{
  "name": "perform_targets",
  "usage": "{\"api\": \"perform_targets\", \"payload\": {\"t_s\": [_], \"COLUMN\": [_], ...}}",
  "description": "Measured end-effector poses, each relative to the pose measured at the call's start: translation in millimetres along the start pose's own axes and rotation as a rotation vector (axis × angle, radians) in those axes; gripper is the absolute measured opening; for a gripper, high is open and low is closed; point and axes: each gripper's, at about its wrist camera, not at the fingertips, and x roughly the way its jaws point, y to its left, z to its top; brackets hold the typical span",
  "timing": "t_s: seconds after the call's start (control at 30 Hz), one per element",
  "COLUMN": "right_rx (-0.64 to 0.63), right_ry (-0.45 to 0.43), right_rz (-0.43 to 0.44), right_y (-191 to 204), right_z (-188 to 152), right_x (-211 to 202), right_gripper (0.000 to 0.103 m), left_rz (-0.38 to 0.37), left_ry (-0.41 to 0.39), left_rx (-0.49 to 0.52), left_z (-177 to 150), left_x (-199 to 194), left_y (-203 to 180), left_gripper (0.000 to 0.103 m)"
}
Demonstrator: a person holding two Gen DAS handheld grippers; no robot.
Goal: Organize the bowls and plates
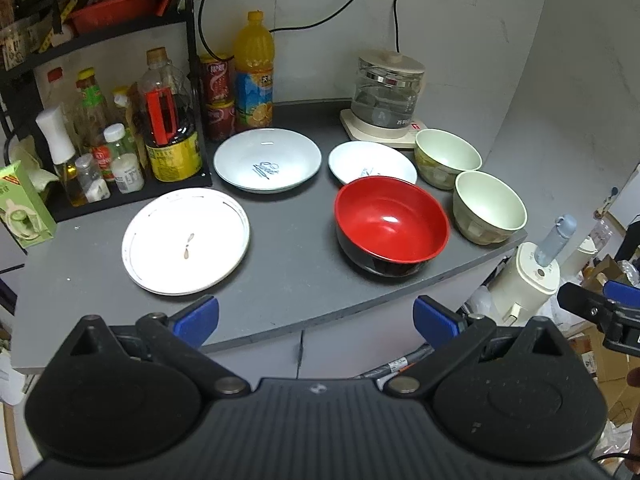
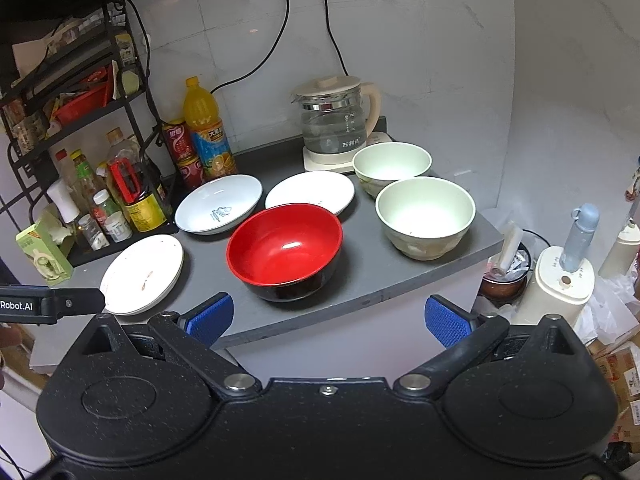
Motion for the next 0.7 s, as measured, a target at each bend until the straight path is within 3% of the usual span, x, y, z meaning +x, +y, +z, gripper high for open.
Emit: {"api": "perform_targets", "payload": {"t_s": [0.13, 0.7], "right_rx": [0.002, 0.019], "right_ry": [0.002, -0.019], "right_rz": [0.016, 0.030], "right_y": [-2.0, -25.0], "right_z": [2.8, 17.1], "right_x": [1.4, 7.9], "right_gripper": [0.103, 0.103], "left_rz": [-0.003, -0.021], "left_ry": [0.030, 0.019], "left_rx": [-0.022, 0.008], "left_z": [2.9, 21.7], "left_x": [-0.1, 5.9], "left_y": [-1.1, -35.6], "left_gripper": [0.102, 0.102]}}
